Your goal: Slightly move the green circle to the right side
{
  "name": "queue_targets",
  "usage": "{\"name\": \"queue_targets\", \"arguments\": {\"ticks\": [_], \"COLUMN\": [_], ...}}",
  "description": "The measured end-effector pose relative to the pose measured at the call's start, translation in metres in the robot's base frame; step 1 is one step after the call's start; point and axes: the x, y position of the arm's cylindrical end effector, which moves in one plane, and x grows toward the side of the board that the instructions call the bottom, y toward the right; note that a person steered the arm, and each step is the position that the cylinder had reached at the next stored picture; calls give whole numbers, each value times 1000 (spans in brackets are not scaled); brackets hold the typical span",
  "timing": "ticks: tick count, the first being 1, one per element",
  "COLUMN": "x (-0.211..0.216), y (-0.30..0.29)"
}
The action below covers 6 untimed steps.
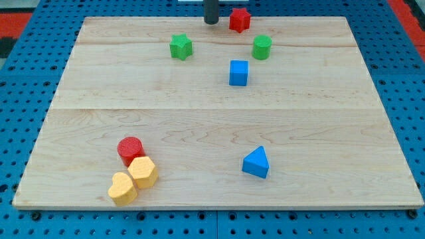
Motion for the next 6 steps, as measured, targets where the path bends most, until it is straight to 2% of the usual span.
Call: {"name": "queue_targets", "arguments": {"ticks": [1, 2, 3, 6], "x": [40, 59, 60, 68], "y": [41, 43, 42, 180]}}
